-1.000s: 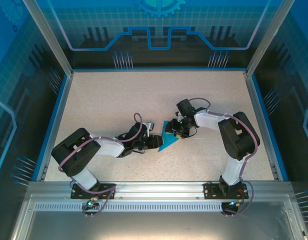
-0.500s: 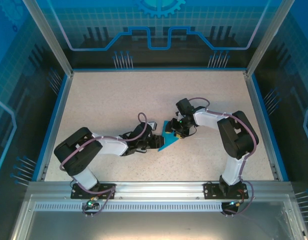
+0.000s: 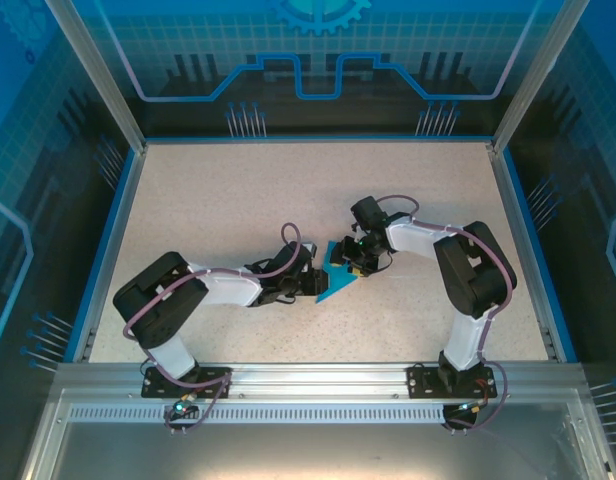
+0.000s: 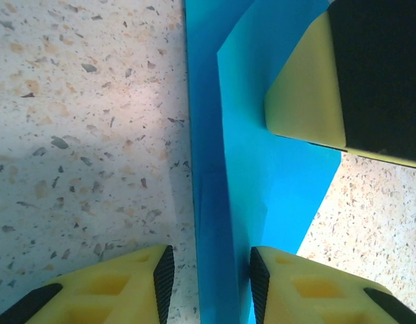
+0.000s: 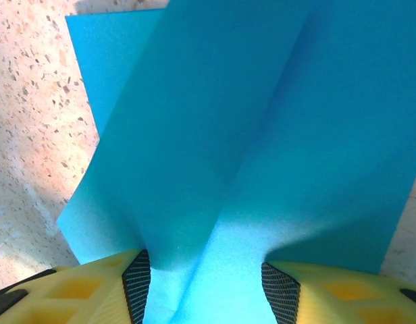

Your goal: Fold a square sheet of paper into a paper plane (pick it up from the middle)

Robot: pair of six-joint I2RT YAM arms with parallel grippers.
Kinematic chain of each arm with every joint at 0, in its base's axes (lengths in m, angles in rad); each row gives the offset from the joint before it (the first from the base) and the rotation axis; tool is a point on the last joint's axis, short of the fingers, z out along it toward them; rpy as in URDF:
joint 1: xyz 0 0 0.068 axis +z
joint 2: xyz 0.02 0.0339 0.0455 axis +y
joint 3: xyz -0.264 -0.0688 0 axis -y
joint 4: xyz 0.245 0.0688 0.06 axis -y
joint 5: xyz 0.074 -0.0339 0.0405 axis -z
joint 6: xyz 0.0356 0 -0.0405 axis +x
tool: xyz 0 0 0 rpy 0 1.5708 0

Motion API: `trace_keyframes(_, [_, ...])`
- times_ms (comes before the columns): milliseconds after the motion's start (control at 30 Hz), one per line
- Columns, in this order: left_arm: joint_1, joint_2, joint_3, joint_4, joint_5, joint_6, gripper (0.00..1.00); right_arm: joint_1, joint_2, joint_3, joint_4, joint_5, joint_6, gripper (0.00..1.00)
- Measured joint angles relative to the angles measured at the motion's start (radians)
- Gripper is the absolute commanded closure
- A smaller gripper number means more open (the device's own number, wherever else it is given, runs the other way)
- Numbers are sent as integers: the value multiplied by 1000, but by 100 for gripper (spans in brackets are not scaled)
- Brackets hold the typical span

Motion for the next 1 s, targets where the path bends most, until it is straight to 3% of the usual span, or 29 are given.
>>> trace_keyframes(867, [-17, 16, 81, -126, -32, 17, 54, 29, 6, 16, -33, 85, 0, 53])
trace_keyframes(1000, [-16, -27, 81, -126, -32, -17, 57, 34, 13, 31, -53, 97, 1, 53])
